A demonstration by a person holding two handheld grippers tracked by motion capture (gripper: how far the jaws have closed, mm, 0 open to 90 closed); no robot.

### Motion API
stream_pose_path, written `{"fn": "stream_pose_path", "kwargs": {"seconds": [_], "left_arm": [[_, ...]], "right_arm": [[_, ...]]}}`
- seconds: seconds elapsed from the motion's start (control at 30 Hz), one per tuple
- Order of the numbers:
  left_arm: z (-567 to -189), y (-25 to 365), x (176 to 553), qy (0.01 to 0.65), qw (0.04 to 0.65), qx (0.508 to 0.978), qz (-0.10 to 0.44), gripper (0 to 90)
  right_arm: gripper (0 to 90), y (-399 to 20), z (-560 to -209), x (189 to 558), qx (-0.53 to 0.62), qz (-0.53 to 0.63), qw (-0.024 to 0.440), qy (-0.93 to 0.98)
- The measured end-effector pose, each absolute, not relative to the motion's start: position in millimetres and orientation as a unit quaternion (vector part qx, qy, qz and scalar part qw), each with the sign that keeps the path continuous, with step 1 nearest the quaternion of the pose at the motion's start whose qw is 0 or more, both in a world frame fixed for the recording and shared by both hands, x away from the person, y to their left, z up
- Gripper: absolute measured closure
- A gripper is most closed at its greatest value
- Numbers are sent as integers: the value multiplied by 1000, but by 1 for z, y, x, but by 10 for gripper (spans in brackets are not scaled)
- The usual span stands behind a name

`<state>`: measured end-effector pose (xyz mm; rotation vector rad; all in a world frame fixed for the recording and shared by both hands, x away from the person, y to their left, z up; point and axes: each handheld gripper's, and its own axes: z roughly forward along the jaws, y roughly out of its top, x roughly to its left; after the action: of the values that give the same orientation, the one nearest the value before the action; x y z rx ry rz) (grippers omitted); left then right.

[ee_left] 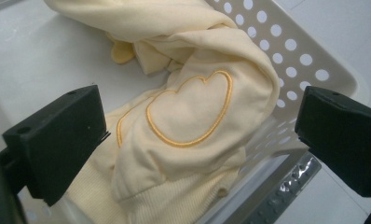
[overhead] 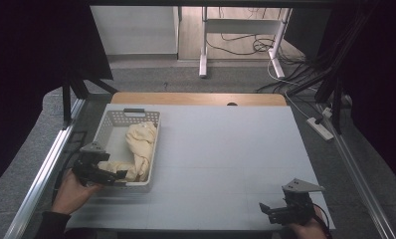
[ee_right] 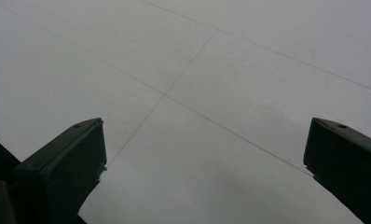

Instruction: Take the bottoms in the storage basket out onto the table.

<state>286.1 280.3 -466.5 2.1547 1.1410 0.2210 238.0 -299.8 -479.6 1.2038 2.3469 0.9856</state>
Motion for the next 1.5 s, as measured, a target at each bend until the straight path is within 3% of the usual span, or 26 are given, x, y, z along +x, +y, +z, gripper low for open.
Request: {"fn": "stream_pose_path", "kwargs": {"seconds": [0.33, 0.47, 1.07, 1.37, 1.5], "left_arm": [[-466, 280, 301, 423, 314, 847, 70, 6], [-469, 275, 306, 403, 279, 868, 79, 6], [-481, 247, 339, 352, 164, 921, 25, 32], [-497, 238, 358, 341, 113, 933, -32, 94], [-501, 238, 362, 352, 98, 930, -44, 208]], "right_arm": [[0, -300, -480, 238, 422, 346, 161, 823], [0, -300, -480, 238, 422, 345, 160, 823], [0, -299, -480, 238, 421, 344, 159, 824], [0, -299, -480, 238, 416, 345, 157, 827], [0, -299, -480, 237, 411, 345, 158, 829]]}}
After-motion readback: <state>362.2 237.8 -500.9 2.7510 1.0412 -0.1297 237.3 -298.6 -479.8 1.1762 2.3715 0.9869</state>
